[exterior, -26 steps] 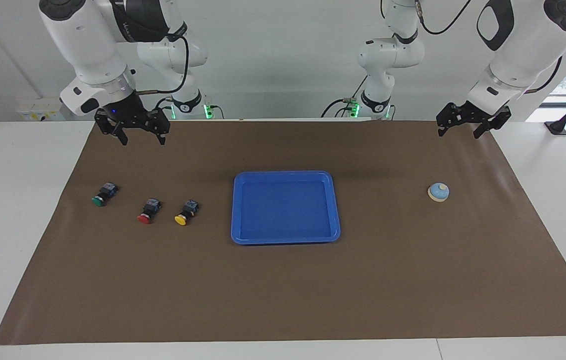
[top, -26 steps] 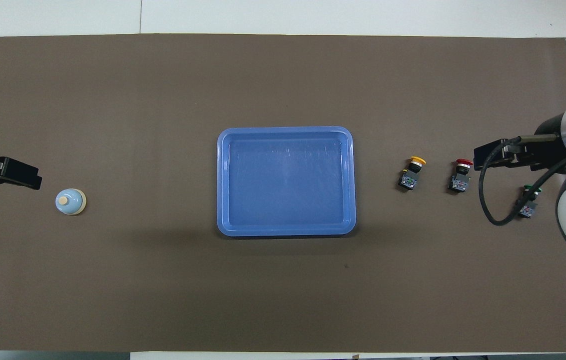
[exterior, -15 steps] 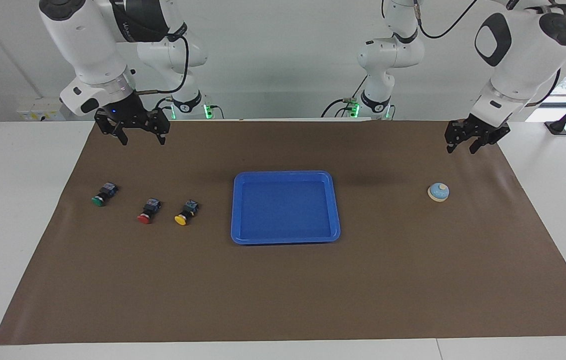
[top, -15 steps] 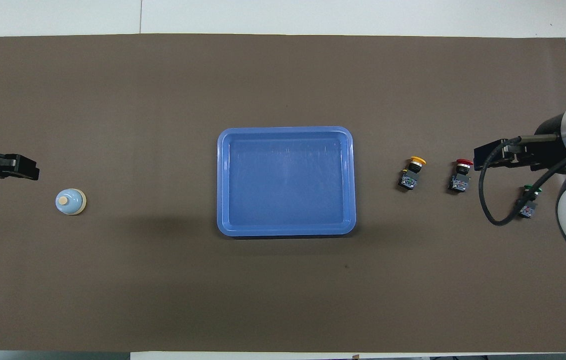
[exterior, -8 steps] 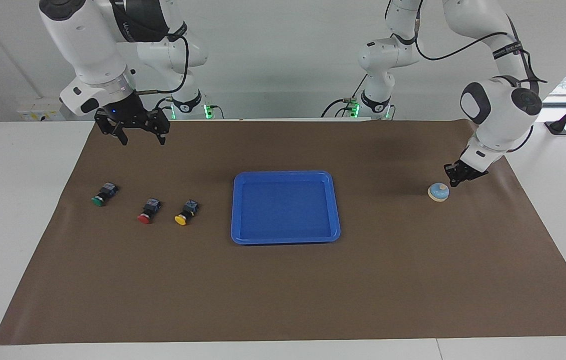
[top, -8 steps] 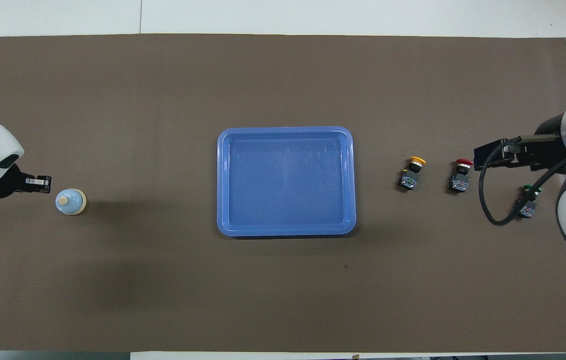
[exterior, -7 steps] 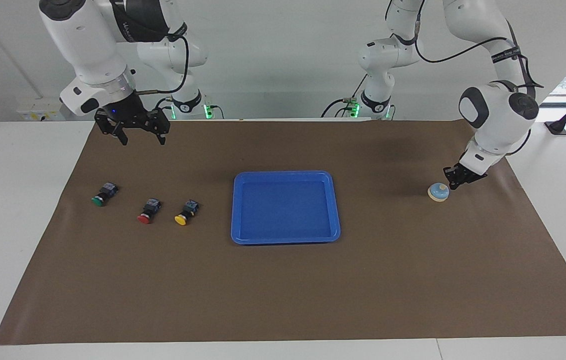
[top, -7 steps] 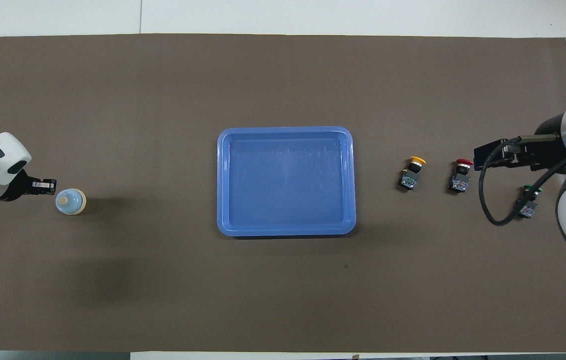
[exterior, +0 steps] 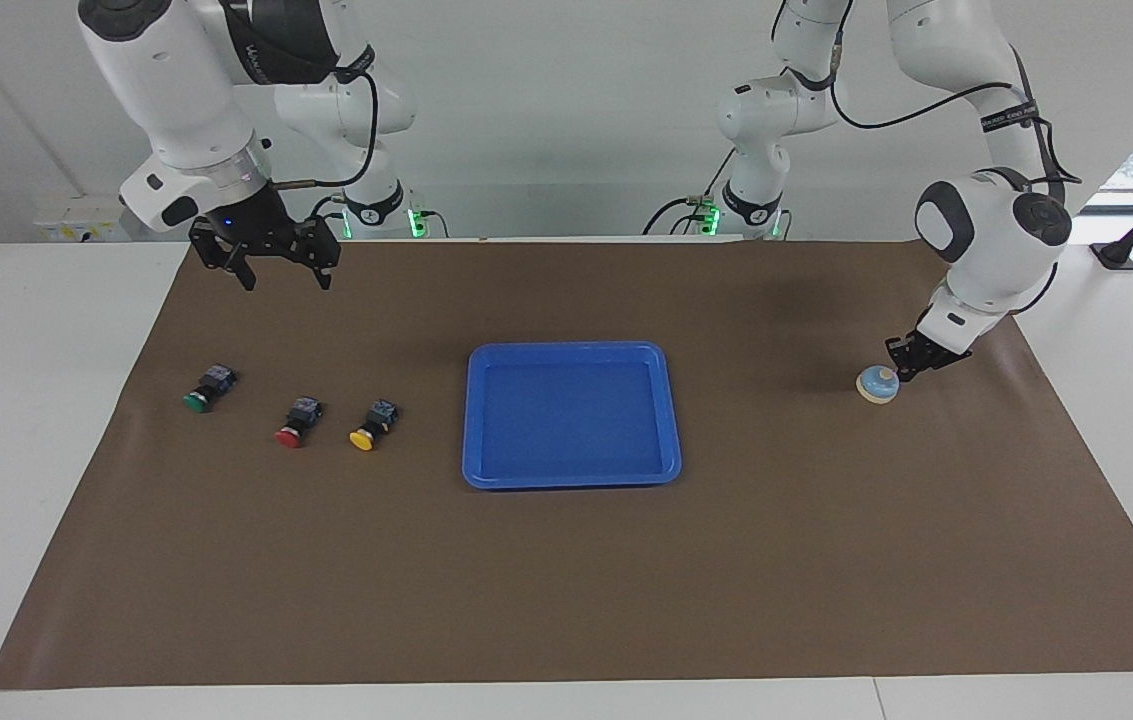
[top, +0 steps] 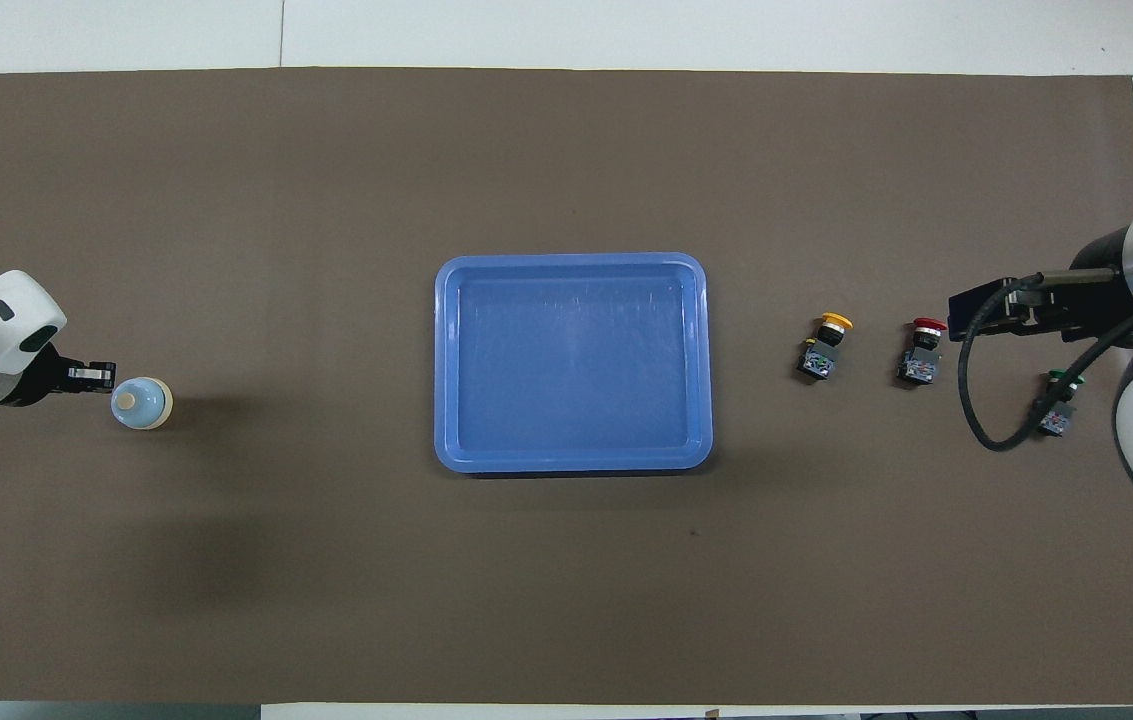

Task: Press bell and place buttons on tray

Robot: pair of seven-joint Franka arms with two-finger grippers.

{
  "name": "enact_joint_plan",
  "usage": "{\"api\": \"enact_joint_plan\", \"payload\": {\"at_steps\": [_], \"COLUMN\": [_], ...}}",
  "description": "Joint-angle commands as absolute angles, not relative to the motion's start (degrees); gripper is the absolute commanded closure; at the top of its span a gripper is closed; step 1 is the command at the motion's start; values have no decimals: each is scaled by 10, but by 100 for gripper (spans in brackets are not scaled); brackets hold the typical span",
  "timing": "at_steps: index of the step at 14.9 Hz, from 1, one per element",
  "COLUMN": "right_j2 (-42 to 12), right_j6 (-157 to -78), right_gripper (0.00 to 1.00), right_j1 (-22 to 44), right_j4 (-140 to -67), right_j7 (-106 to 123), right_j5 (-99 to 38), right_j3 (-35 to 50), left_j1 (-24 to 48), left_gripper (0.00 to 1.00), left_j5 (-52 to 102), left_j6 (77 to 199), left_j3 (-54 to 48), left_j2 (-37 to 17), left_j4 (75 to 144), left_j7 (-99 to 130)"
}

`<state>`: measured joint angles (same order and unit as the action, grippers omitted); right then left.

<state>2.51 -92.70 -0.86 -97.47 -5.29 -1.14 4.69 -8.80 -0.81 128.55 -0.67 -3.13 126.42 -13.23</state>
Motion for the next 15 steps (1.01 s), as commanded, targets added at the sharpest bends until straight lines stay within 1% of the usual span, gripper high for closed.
{"api": "enact_joint_plan", "payload": {"at_steps": [1,4,5,6,8,9,10,11,12,14,15], "right_j2": [35,35,35,35,35,35,35,35,35,35,35], "right_j6": [-925,-925,-925,-925,-925,-925,-925,-925,-925,-925,-925], "right_gripper": [0,0,0,0,0,0,0,0,0,0,0], "right_j1": [-17,-17,-17,-17,-17,-17,-17,-17,-17,-17,-17], "right_j4": [-983,-983,-983,-983,-983,-983,-983,-983,-983,-983,-983], "right_j7": [-57,-57,-57,-57,-57,-57,-57,-57,-57,-57,-57], "right_j5": [-21,-21,-20,-20,-20,-21,-21,-21,-20,-20,-20], "right_j3": [52,52,52,52,52,52,52,52,52,52,52], "left_j1": [-87,-88,-89,-91,-86,-87,-85,-80,-74,-67,-66], "left_gripper": [99,99,99,98,88,73,50,16,0,0,0], "left_j5": [-11,-11,-11,-10,-10,-10,-10,-10,-10,-10,-10], "left_j6": [1301,1352,1360,1350,1298,1247,1187,1136,1092,1029,988], "left_j3": [-8,-7,-7,-7,-7,-8,-9,-10,-11,-12,-15], "left_j2": [-10,-13,-17,-19,-27,-26,-23,-17,0,38,44], "left_j4": [1301,1338,1341,1328,1277,1239,1200,1168,1142,1115,1096], "left_j7": [-137,-138,-138,-139,-138,-135,-132,-132,-132,-119,-97]}}
